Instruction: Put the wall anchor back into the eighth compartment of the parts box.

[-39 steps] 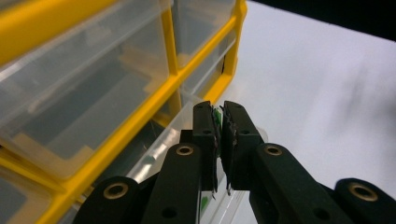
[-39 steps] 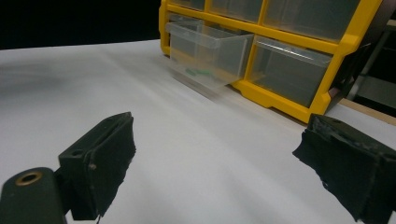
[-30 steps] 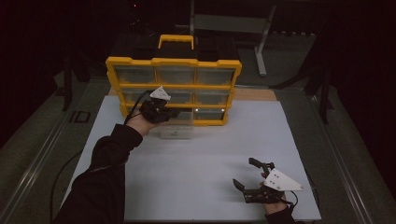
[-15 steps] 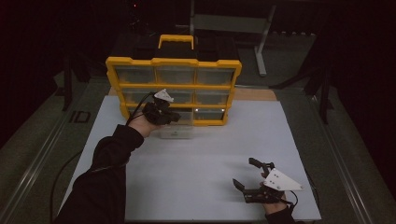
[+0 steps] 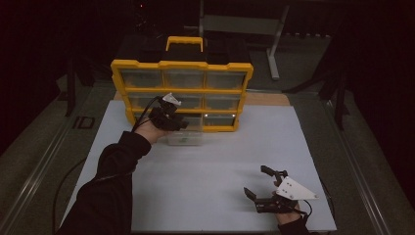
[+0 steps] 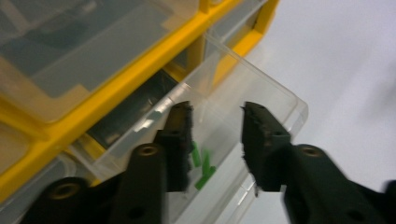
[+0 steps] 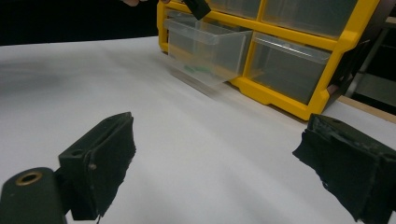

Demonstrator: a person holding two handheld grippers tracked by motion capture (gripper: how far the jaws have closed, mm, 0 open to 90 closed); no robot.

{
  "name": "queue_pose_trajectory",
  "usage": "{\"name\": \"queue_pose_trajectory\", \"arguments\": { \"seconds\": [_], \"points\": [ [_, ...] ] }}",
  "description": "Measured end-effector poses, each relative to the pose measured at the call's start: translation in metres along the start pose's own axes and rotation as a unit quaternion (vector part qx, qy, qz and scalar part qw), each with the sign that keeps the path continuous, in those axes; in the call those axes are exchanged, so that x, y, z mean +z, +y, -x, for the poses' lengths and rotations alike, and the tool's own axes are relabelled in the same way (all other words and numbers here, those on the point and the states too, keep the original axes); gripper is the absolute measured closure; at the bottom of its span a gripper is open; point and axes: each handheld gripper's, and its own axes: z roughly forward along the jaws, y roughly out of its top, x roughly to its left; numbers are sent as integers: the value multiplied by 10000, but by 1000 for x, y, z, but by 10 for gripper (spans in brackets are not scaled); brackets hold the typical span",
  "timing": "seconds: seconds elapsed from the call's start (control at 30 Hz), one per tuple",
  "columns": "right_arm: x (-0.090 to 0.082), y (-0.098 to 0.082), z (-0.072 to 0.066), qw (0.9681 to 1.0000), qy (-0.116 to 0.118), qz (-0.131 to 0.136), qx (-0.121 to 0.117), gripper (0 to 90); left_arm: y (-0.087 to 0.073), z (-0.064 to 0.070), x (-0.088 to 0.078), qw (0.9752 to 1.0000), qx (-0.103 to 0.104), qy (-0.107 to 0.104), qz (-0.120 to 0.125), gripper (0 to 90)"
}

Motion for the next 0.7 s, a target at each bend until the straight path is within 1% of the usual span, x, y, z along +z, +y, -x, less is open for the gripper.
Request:
{"name": "queue_pose_trajectory", "arguments": {
  "seconds": [0.03,0.1,0.13,0.17,0.2,0.23,0.27,0.3,0.33,0.37,0.4,0.43,0.47,0.5,0.53,0.57,0.7],
  "points": [
    [0,0,0,10000,-2,-5,10,94,0,0,-1,10000,-4,-9,21,544],
    [0,0,0,10000,-4,-4,13,94,-1,0,-3,10000,-17,-12,69,468],
    [0,0,0,10000,-4,-6,14,94,-1,0,-4,10000,0,-47,67,441],
    [0,0,0,10000,-4,-1,9,94,-1,1,-4,10000,6,-41,61,369],
    [0,0,0,10000,-5,-3,8,93,-2,2,-5,10000,9,-17,43,321],
    [0,0,0,10000,-6,-9,16,94,-2,2,-5,10000,10,-51,52,278],
    [0,0,0,10000,-5,-4,12,93,-3,3,-6,9999,20,-92,39,245],
    [0,0,0,10000,-9,1,-1,93,-3,4,-7,10000,22,-37,48,213],
    [0,0,0,10000,-10,1,-3,94,-4,5,-9,9999,35,-61,98,197],
    [0,0,0,10000,-9,1,-1,93,-5,6,-10,9999,5,-86,136,163],
    [-1,0,0,10000,-12,-7,8,94,-6,6,-12,9997,-25,-124,198,139],
    [-1,0,0,10000,-18,-3,5,94,-7,6,-14,9994,-38,-236,242,110],
    [-1,0,0,10000,-21,1,3,94,-9,6,-15,9992,-47,-320,244,49],
    [-1,1,0,10000,-21,8,6,94,-10,6,-16,9987,-99,-400,303,11],
    [-1,1,0,10000,-21,5,4,94,-12,6,-17,9986,-95,-422,288,9],
    [-1,1,0,10000,-19,2,4,94,-13,7,-18,9988,-92,-383,294,0],
    [-1,1,0,10000,-18,4,-1,94,-20,9,-23,9983,-115,-365,432,0]
  ]
}}
